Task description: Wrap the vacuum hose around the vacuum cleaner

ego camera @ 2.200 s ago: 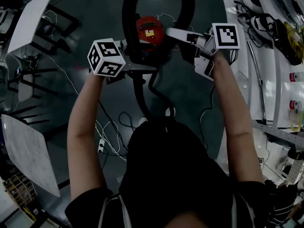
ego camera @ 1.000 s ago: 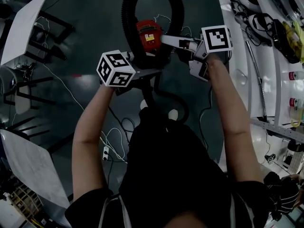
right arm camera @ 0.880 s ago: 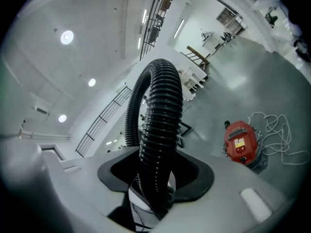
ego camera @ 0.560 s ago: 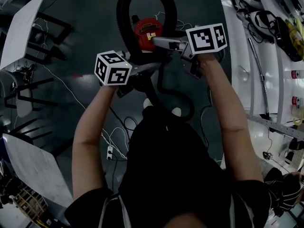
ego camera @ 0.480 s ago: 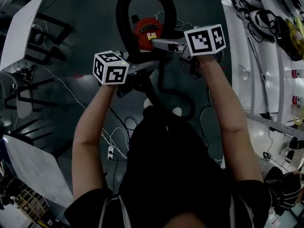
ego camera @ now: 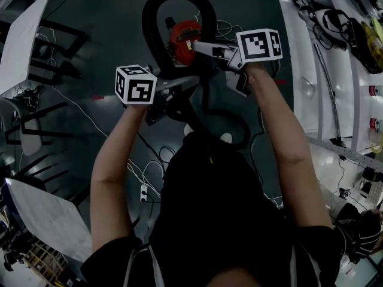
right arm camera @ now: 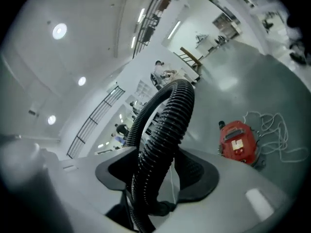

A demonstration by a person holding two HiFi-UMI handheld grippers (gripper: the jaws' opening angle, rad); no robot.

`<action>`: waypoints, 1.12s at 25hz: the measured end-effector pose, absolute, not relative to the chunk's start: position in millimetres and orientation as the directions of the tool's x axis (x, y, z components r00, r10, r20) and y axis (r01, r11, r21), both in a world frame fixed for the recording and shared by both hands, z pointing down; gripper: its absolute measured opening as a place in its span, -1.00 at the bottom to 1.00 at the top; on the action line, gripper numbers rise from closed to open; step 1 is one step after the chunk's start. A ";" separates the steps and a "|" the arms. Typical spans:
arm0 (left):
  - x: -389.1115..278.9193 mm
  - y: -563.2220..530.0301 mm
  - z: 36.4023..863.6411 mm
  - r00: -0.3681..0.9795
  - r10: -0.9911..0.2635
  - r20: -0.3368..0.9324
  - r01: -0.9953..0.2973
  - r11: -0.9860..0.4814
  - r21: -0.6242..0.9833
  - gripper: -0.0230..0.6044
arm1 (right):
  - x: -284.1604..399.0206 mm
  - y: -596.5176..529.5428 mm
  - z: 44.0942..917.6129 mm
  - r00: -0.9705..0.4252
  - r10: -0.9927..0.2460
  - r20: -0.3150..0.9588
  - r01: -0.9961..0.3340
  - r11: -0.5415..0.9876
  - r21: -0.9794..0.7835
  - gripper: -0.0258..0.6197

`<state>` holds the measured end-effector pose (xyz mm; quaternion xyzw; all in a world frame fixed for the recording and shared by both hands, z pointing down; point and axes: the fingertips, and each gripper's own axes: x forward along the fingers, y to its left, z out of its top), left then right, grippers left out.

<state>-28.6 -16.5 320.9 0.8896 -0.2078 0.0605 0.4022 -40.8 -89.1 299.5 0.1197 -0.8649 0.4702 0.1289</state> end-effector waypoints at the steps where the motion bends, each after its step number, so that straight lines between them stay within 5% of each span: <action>1: -30.8 -16.1 322.7 0.911 -0.309 0.275 -0.410 -0.593 0.693 -0.41 | -43.9 -89.3 299.2 -0.947 -0.085 0.309 -0.310 0.483 -0.819 -0.20; 6: -46.4 -20.3 324.8 0.908 -0.307 0.284 -0.418 -0.636 0.649 -0.39 | -55.4 -95.0 296.7 -0.960 -0.132 0.245 -0.276 0.339 -0.899 -0.39; 16: -53.8 -32.1 331.3 0.892 -0.261 0.369 -0.432 -0.734 0.524 -0.24 | -91.6 -103.1 286.1 -0.940 -0.149 0.308 -0.341 0.364 -0.867 -0.40; 21: -52.6 -47.4 332.3 0.863 -0.369 0.345 -0.501 -0.715 0.488 -0.33 | -104.5 -105.1 272.7 -0.937 -0.143 0.318 -0.347 0.474 -0.809 -0.40; 28: -51.4 -51.8 316.0 0.886 -0.368 0.282 -0.462 -0.648 0.606 -0.37 | -97.9 -117.8 268.4 -0.923 -0.193 0.332 -0.378 0.612 -0.695 -0.27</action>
